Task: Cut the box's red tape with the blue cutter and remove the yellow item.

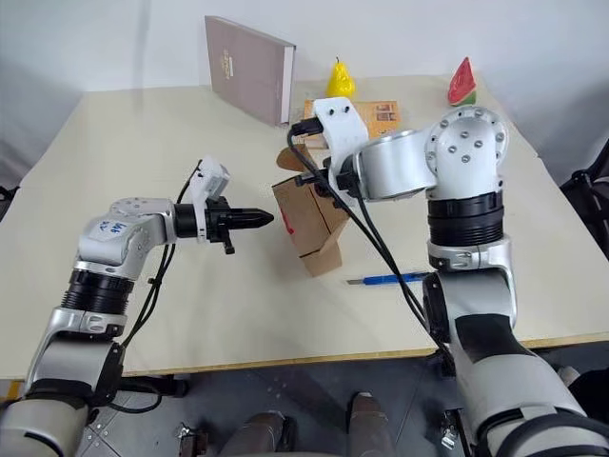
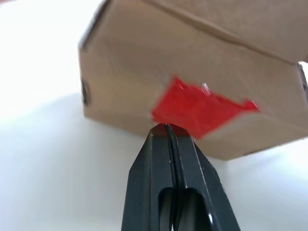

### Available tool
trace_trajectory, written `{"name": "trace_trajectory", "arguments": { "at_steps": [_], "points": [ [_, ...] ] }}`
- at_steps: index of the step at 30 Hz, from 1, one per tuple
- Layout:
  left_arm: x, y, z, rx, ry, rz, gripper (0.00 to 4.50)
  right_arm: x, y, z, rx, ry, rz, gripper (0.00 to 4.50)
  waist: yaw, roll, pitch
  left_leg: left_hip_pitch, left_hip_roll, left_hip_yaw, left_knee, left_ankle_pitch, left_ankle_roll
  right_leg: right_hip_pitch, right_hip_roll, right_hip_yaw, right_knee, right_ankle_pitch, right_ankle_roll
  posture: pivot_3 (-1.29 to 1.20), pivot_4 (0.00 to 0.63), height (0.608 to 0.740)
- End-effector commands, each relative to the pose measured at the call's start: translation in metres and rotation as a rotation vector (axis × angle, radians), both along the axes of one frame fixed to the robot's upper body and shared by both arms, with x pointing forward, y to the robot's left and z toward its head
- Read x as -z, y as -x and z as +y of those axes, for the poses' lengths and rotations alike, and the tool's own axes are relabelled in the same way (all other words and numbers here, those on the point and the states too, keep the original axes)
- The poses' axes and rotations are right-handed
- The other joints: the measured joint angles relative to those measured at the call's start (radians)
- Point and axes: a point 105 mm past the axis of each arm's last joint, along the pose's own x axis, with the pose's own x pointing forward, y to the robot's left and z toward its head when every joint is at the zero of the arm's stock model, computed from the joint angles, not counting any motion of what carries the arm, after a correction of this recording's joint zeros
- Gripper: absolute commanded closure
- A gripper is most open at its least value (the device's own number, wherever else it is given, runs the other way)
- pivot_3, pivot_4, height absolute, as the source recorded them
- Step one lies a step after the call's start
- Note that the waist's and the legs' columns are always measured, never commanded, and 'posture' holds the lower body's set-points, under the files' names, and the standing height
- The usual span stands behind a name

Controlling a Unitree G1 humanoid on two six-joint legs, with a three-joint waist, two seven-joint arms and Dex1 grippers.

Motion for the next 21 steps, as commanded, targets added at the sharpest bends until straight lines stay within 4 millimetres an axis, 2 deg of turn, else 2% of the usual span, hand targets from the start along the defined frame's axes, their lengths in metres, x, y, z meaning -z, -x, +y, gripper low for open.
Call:
{"name": "trace_trajectory", "arguments": {
  "at_steps": [1,3,6,8,11,18,21],
  "points": [
    [-0.05,0.002,-0.001,0.055,0.081,-0.114,4.5,0.014,0.003,0.005,0.007,-0.041,0.043,4.47,-0.001,-0.001,0.0,0.0,0.0,0.0,0.0,0.0,0.0,0.0,0.0,0.0,0.0,0.0,0.0,0.0,0.15,0.74],
    [-0.062,0.001,-0.008,0.084,0.104,-0.137,4.5,0.024,0.002,0.001,0.036,-0.052,0.071,4.47,0.006,-0.001,-0.001,0.0,0.0,-0.003,0.001,0.0,0.0,0.001,0.0,0.0,0.0,0.0,0.0,0.0,0.15,0.74],
    [-0.065,0.0,-0.019,0.121,0.116,-0.139,4.5,0.028,0.002,0.0,0.049,-0.065,0.085,4.47,0.008,-0.001,-0.001,0.0,-0.002,-0.002,0.001,0.0,0.001,0.002,-0.001,-0.001,0.0,0.0,0.0,0.0,0.15,0.74],
    [-0.054,0.001,-0.032,0.164,0.077,-0.116,4.5,0.029,0.001,-0.001,0.062,-0.065,0.088,4.47,0.008,-0.001,-0.001,0.001,-0.002,-0.002,0.0,0.0,0.001,0.002,0.0,-0.001,0.0,0.0,0.0,0.0,0.15,0.74],
    [-0.025,0.001,-0.04,0.208,-0.011,-0.071,4.5,0.027,0.001,-0.001,0.081,-0.069,0.08,4.47,0.006,-0.001,-0.001,0.001,-0.001,-0.002,0.0,0.0,0.001,0.002,0.0,-0.001,0.0,0.0,0.0,0.0,0.15,0.74],
    [0.011,-0.005,-0.029,0.196,-0.164,-0.016,4.5,0.015,-0.003,-0.011,0.153,-0.121,0.066,4.47,-0.016,-0.001,-0.001,0.002,0.001,-0.001,-0.001,0.0,0.0,0.002,0.001,0.001,0.0,0.0,0.0,0.0,0.15,0.74],
    [0.019,-0.004,-0.027,0.207,-0.196,-0.004,4.5,0.009,-0.005,-0.018,0.184,-0.134,0.063,4.47,-0.012,-0.001,-0.001,0.002,0.0,-0.001,0.0,0.0,0.0,0.002,0.001,0.001,0.0,0.0,0.0,0.0,0.15,0.74]
  ]
}}
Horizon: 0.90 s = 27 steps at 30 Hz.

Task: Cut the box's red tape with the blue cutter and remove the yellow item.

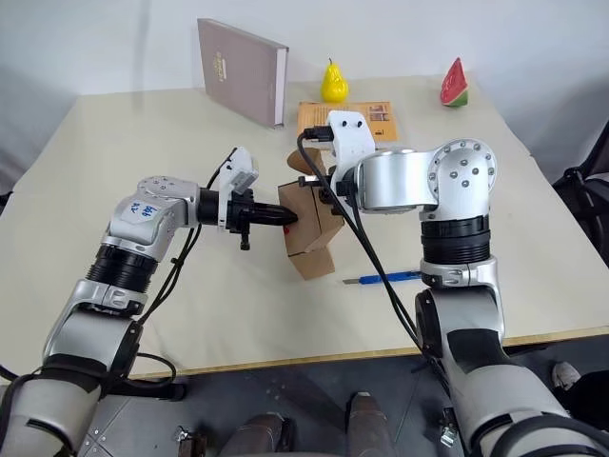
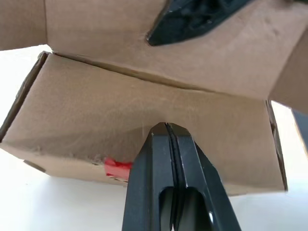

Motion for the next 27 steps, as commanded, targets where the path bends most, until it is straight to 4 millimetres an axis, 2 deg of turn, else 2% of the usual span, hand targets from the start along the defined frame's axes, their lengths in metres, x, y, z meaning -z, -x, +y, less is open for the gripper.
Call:
{"name": "trace_trajectory", "arguments": {
  "at_steps": [1,7,11,16,21,24,27],
  "points": [
    [0.024,-0.001,0.012,-0.027,-0.094,0.055,4.5,-0.008,-0.004,-0.016,0.054,0.003,-0.009,4.47,0.003,0.0,0.0,0.0,0.0,0.0,0.0,0.0,0.0,0.0,0.0,0.0,0.0,0.0,0.0,0.0,0.15,0.74],
    [0.032,0.006,0.02,-0.028,-0.118,0.076,4.5,-0.009,-0.016,-0.058,0.16,0.05,0.012,4.47,0.011,-0.001,-0.001,0.0,-0.001,0.0,0.002,0.0,0.001,0.002,-0.001,0.001,-0.001,0.0,0.0,0.0,0.15,0.74],
    [0.039,0.014,0.028,-0.042,-0.13,0.094,4.5,-0.002,-0.02,-0.068,0.165,0.062,0.038,4.47,0.012,0.001,0.0,0.0,0.0,0.001,0.001,0.0,0.001,0.001,-0.001,0.003,-0.001,0.0,0.0,0.0,0.15,0.74],
    [0.047,0.023,0.033,-0.064,-0.13,0.116,4.5,0.019,-0.018,-0.068,0.119,0.069,0.099,4.47,0.03,0.001,0.0,-0.001,-0.001,0.0,0.001,0.0,0.002,0.001,-0.001,0.003,-0.001,0.0,0.0,0.0,0.15,0.74],
    [0.049,0.023,0.029,-0.105,-0.091,0.117,4.5,0.056,-0.011,-0.063,0.049,0.071,0.199,4.47,0.035,-0.001,0.002,-0.006,-0.002,-0.004,0.002,0.0,0.002,-0.001,-0.002,0.002,-0.002,0.0,0.0,0.0,0.15,0.74],
    [0.049,0.023,0.031,-0.123,-0.085,0.114,4.5,0.066,-0.006,-0.055,-0.002,0.066,0.203,4.47,0.029,0.0,0.002,-0.006,-0.003,-0.003,0.001,0.0,0.002,-0.002,-0.002,0.0,-0.002,0.0,0.0,0.0,0.15,0.74],
    [0.048,0.021,0.034,-0.132,-0.092,0.105,4.5,0.067,-0.004,-0.052,-0.044,0.076,0.141,4.47,0.025,0.0,0.002,-0.006,-0.002,-0.001,0.0,0.0,0.002,-0.003,-0.001,-0.001,-0.002,0.0,0.0,0.0,0.15,0.74]
  ]
}}
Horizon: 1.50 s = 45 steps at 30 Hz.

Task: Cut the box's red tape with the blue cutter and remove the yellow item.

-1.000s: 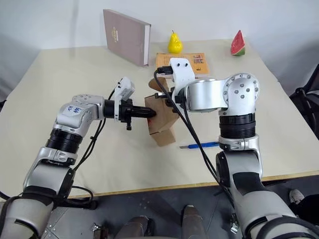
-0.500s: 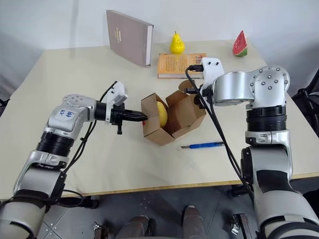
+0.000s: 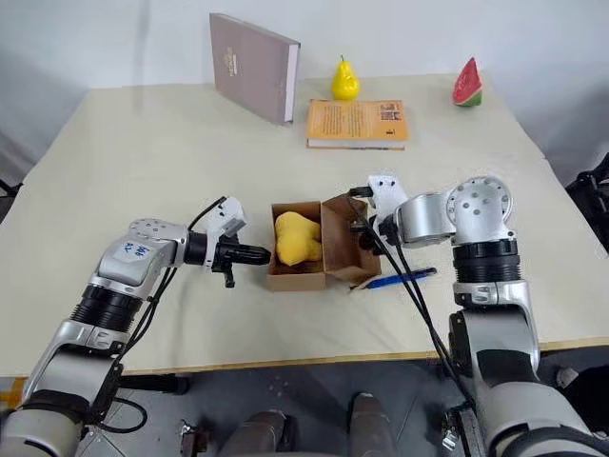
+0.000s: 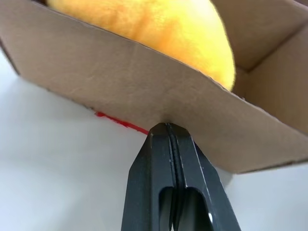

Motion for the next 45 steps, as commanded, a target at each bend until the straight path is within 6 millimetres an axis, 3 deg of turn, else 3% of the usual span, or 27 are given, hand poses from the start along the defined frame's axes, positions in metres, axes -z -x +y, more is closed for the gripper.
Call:
{"name": "trace_trajectory", "arguments": {
  "at_steps": [1,5,15,16,18,21,24,27,30,35,42,45],
  "points": [
    [-0.012,-0.001,0.001,0.009,0.003,-0.057,4.5,-0.015,0.002,0.011,-0.092,-0.023,-0.14,4.47,0.0,0.0,0.0,0.0,0.0,0.0,0.0,0.0,0.0,0.0,0.0,0.0,0.0,0.0,0.0,0.0,0.15,0.74],
    [-0.008,-0.005,0.008,-0.027,-0.019,-0.038,3.68,-0.013,0.002,0.006,-0.142,-0.021,-0.202,3.57,0.003,0.0,0.0,0.0,0.0,0.001,0.001,0.0,0.0,0.0,0.001,0.0,0.0,0.0,0.0,0.0,0.15,0.74],
    [-0.035,-0.014,0.033,-0.11,-0.012,-0.063,0.69,-0.037,-0.005,-0.018,-0.233,-0.045,-0.428,0.17,0.005,0.0,0.0,0.0,0.0,0.001,0.001,0.0,0.0,0.0,0.001,0.0,0.0,0.0,0.0,0.0,0.15,0.74],
    [-0.038,-0.014,0.037,-0.119,-0.014,-0.073,0.47,-0.039,-0.006,-0.022,-0.233,-0.041,-0.445,0.0,0.005,0.0,0.0,0.0,0.0,0.001,0.001,0.0,0.0,0.0,0.001,0.0,0.0,0.0,0.0,0.0,0.15,0.74],
    [-0.043,-0.016,0.042,-0.132,-0.018,-0.087,0.02,-0.042,-0.006,-0.027,-0.243,-0.03,-0.468,0.0,0.005,0.0,0.0,0.0,0.0,0.001,0.001,0.0,0.0,0.0,0.0,0.0,0.0,0.0,0.0,0.0,0.15,0.74],
    [-0.067,-0.017,0.045,-0.122,-0.02,-0.153,0.02,-0.049,-0.001,-0.045,-0.28,0.002,-0.52,0.0,0.007,-0.001,0.001,0.0,0.0,0.001,0.001,0.0,0.0,0.0,0.0,0.0,0.0,0.0,0.0,0.0,0.15,0.74],
    [-0.107,-0.018,0.025,-0.059,0.068,-0.253,0.02,-0.065,0.002,-0.071,-0.29,0.052,-0.647,0.0,0.027,-0.004,0.004,-0.001,-0.001,0.0,0.002,0.0,0.001,0.0,0.0,-0.001,-0.001,0.0,0.0,0.0,0.15,0.74],
    [-0.12,-0.015,0.001,0.036,0.095,-0.286,0.02,-0.075,0.02,-0.077,-0.421,0.073,-0.76,0.0,0.036,-0.004,0.004,-0.001,-0.002,0.001,0.002,-0.001,0.002,0.0,0.0,0.0,-0.002,0.001,0.001,0.0,0.15,0.74],
    [-0.114,-0.009,-0.019,0.12,0.053,-0.258,0.02,-0.074,0.048,-0.072,-0.608,0.045,-0.802,0.0,0.037,-0.005,0.004,0.0,-0.002,0.001,0.001,-0.002,0.003,0.002,0.0,-0.001,-0.003,0.001,0.002,0.0,0.15,0.74],
    [-0.08,-0.001,-0.04,0.278,-0.076,-0.184,0.02,-0.061,0.087,-0.073,-0.819,0.054,-0.814,0.0,0.028,-0.007,0.007,0.0,0.0,0.006,0.002,-0.003,0.003,0.001,0.001,-0.001,-0.003,0.001,0.002,0.0,0.15,0.74],
    [-0.042,-0.015,-0.05,0.358,-0.274,-0.19,0.02,-0.049,0.104,-0.102,-0.759,0.126,-0.82,0.0,0.045,-0.009,0.009,0.004,0.0,0.01,0.004,-0.002,0.003,0.004,0.001,0.001,-0.002,0.001,0.002,0.0,0.15,0.74],
    [-0.033,-0.025,-0.04,0.334,-0.37,-0.203,0.53,-0.05,0.111,-0.109,-0.71,0.154,-0.83,0.0,0.051,-0.009,0.009,0.004,0.0,0.013,0.004,-0.002,0.003,0.003,0.001,0.002,-0.002,0.001,0.002,0.0,0.15,0.74]
  ]
}}
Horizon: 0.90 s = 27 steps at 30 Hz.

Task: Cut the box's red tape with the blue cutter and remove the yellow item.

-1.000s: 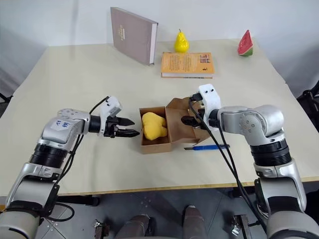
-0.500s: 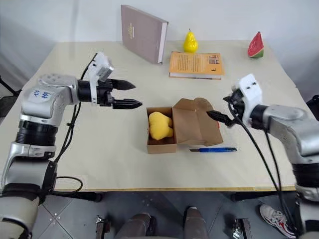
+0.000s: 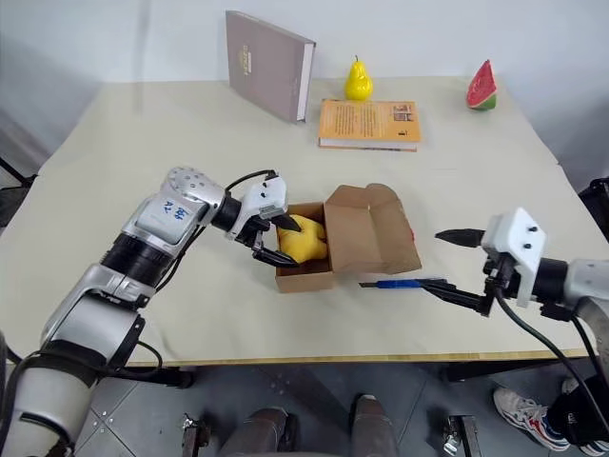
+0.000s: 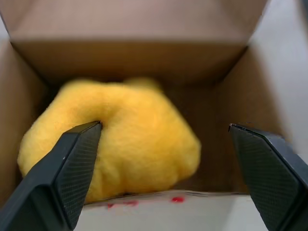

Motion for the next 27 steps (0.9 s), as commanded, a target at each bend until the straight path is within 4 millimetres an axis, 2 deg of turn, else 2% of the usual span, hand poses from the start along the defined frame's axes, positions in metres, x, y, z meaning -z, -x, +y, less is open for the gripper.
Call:
{"name": "trace_trajectory", "arguments": {
  "at_steps": [1,9,13,15,21,24,27],
  "points": [
    [0.006,-0.011,0.013,-0.016,-0.119,-0.061,0.8,-0.02,0.009,-0.004,0.041,0.009,-0.11,0.0,0.004,0.0,0.0,0.0,0.0,0.0,0.0,0.0,0.0,0.0,0.0,0.0,0.0,0.0,0.0,0.0,0.15,0.74],
    [-0.014,-0.008,-0.001,0.034,0.008,-0.052,3.27,-0.023,0.022,-0.005,0.076,-0.021,-0.134,0.0,0.009,-0.001,0.0,0.001,0.001,0.002,0.0,0.0,0.0,0.0,0.0,0.002,0.001,0.0,0.0,0.0,0.15,0.74],
    [-0.044,-0.005,-0.006,0.014,0.152,-0.052,4.48,-0.029,0.022,-0.005,0.044,-0.089,-0.146,0.0,0.009,-0.003,0.002,0.001,0.001,0.002,0.0,0.0,0.0,0.0,0.0,0.001,0.001,0.0,0.0,0.0,0.15,0.74],
    [-0.054,-0.002,-0.007,0.004,0.201,-0.041,4.49,-0.032,0.021,-0.006,0.041,-0.097,-0.16,0.0,0.009,-0.004,0.003,0.001,0.001,0.001,0.0,0.0,0.0,0.0,0.0,0.001,0.001,0.0,0.0,0.0,0.15,0.74],
    [-0.109,-0.004,0.006,-0.125,0.495,-0.065,4.49,-0.04,0.014,-0.007,-0.027,-0.098,-0.151,0.0,0.008,-0.005,0.004,0.001,0.001,0.001,0.0,0.0,0.0,0.0,0.0,0.001,0.002,0.0,0.0,0.0,0.15,0.74],
    [-0.127,-0.006,0.012,-0.174,0.596,-0.087,4.49,-0.042,0.008,-0.009,-0.037,-0.1,-0.153,0.0,0.009,-0.005,0.004,0.001,0.001,0.001,0.001,0.0,0.0,0.0,0.0,0.001,0.002,0.0,0.0,0.0,0.15,0.74],
    [-0.144,-0.009,0.032,-0.271,0.708,-0.09,4.49,-0.046,0.0,-0.011,-0.069,-0.087,-0.154,0.0,0.006,-0.005,0.004,0.001,0.001,0.001,0.001,0.0,0.0,0.0,0.0,0.001,0.002,0.0,0.0,0.0,0.15,0.74]
  ]
}}
